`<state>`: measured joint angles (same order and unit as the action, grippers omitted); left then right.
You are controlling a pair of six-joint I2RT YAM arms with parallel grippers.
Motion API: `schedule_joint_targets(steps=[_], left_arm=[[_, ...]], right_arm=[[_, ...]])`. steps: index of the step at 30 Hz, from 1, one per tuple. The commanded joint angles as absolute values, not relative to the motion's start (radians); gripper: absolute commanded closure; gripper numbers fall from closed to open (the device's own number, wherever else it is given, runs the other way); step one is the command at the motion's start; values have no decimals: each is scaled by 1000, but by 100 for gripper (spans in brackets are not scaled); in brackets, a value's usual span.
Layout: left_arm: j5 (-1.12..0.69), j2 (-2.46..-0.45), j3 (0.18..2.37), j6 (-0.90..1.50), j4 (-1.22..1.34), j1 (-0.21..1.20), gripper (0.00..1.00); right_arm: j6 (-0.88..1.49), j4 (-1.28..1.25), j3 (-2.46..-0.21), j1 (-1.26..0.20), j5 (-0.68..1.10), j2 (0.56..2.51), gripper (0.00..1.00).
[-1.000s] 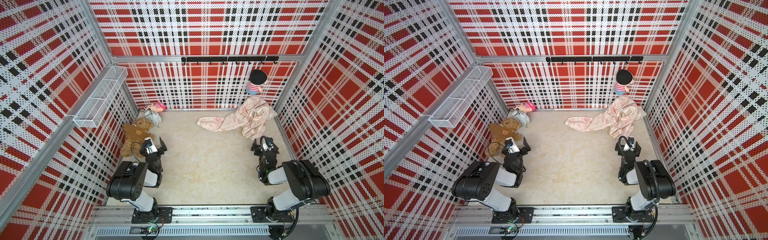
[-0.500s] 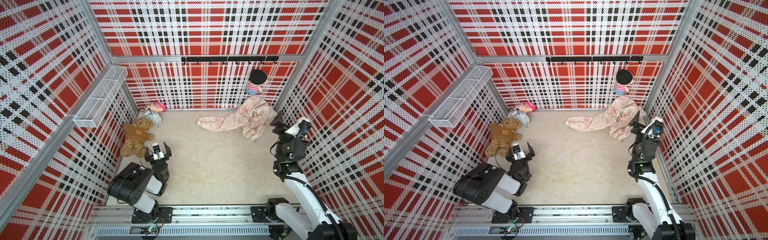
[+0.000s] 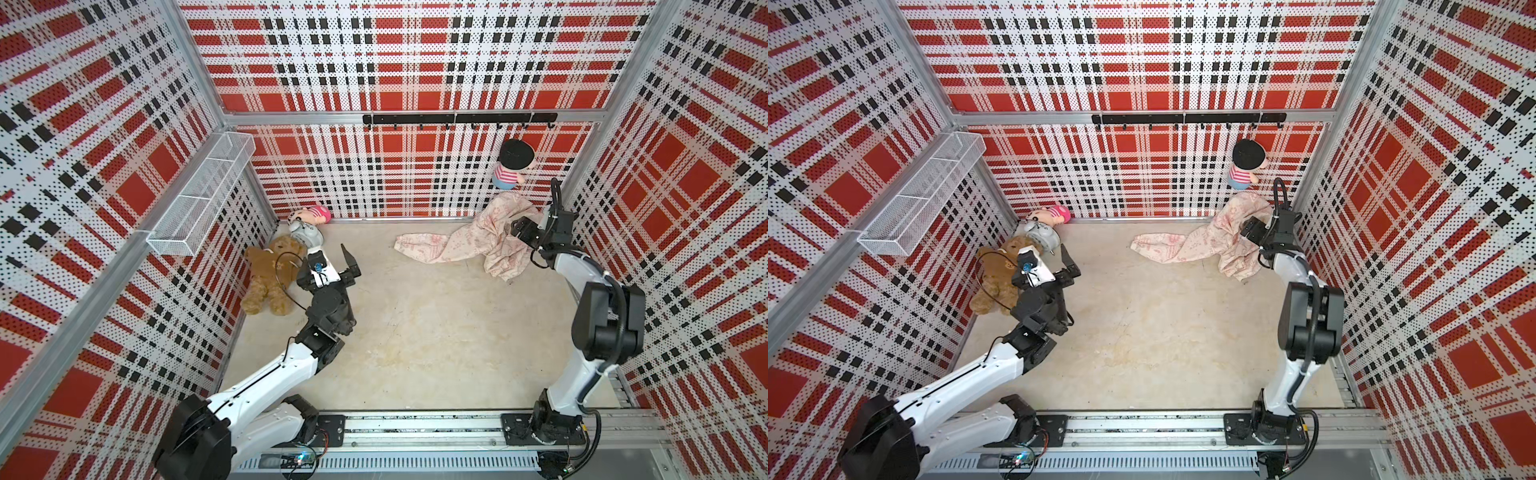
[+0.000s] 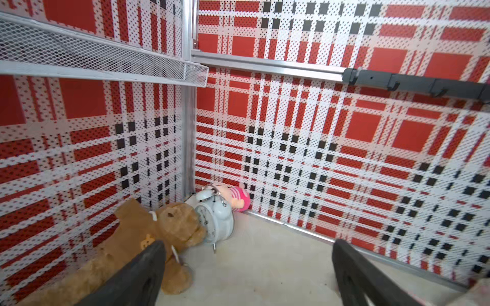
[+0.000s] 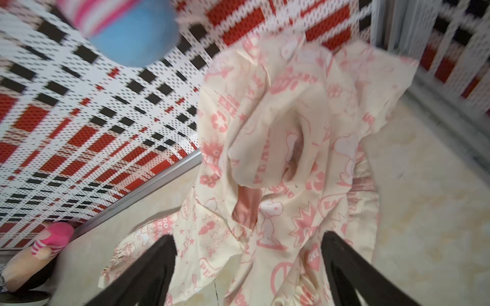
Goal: Unzip the jacket
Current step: Move the jacket to the center of the board.
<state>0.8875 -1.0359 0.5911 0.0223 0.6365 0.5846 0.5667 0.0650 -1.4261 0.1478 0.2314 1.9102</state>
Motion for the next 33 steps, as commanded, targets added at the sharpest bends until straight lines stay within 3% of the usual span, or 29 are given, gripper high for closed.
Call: schedule_joint_targets(steps=[1,12,15,17,22,28,33], left_arm=[[708,-1037,632,149,423,562,2],[330,-1147,674,185,368,554,2],[348,-1202,682,245,392,542,2],[351,-1241,699,295,391,529,2],[250,-1301,725,408,421,506,2],[160,-1356,769,439,402,523,2],[193,-1367,774,451,402,581,2]], right_arm=[[657,199,-1556,141,348,2034,13],[647,283,-1628,73,201,2222,21],[649,286,-1653,49,204,2262,39],[653,290,-1670,33,221,2280,64],[631,287,-1620,-16,224,2226,98],[570,269,-1406,-83,246,1998,100],[571,231,-1171,-206,259,1775,100]])
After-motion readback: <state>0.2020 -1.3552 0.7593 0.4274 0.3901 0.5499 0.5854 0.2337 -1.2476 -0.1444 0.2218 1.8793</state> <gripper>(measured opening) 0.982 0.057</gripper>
